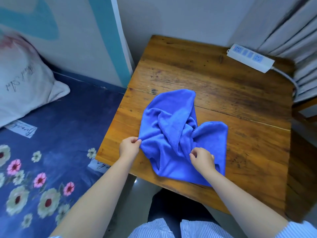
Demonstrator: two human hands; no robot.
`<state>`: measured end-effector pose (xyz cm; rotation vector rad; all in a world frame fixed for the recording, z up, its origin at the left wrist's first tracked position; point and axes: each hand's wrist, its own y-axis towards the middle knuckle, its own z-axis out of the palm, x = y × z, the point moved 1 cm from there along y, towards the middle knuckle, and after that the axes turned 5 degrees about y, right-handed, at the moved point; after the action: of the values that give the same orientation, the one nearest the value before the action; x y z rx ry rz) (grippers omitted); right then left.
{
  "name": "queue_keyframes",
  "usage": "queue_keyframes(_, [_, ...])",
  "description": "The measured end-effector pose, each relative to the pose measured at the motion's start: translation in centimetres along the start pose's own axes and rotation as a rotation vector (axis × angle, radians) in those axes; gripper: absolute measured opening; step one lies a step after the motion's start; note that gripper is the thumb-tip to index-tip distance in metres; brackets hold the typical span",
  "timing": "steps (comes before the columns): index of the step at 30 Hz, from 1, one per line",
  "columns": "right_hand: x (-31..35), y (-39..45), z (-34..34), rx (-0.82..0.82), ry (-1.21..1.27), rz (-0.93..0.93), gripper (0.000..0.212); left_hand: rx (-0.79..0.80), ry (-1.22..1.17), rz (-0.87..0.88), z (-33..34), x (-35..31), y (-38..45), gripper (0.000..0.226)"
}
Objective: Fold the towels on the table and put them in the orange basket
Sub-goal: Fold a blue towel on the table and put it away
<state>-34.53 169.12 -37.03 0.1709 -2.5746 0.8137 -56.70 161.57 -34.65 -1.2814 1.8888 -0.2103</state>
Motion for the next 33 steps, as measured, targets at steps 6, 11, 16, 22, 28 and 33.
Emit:
queue_keyframes(6, [0.0,-1.0,-0.5,-0.080,0.127,0.030,0.017,0.217,-0.218,-0.172,0.7,0.4,-0.9,0.015])
queue_keyframes(11, [0.4,-1.2,-0.2,-0.067,0.034,0.034,0.030,0.193,-0.264,-0.173,1.0,0.1,-1.3,0.018])
queue_keyframes(16, [0.1,0.1,-4.8,-0.218,0.492,0.129,0.014,0.188,-0.412,-0.114,-0.7,-2.0,-1.1,0.011])
queue_keyframes(22, [-1.0,2.2,-15.5,-0.567,0.892,0.121,0.010,0.064,-0.784,-0.027,-4.3,-8.3,-0.6,0.030])
queue_keyframes(28, [-1.1,3.0,-22.0,-0.634,0.920,0.061,0.033,0.190,-0.689,-0.075,-5.5,-11.9,-0.4,0.025])
queue_keyframes(33, [-1.2,3.9,-20.7,-0.513,0.562,0.160,0.018,0.326,-0.144,-0.090,-3.5,-12.0,-1.0,0.027])
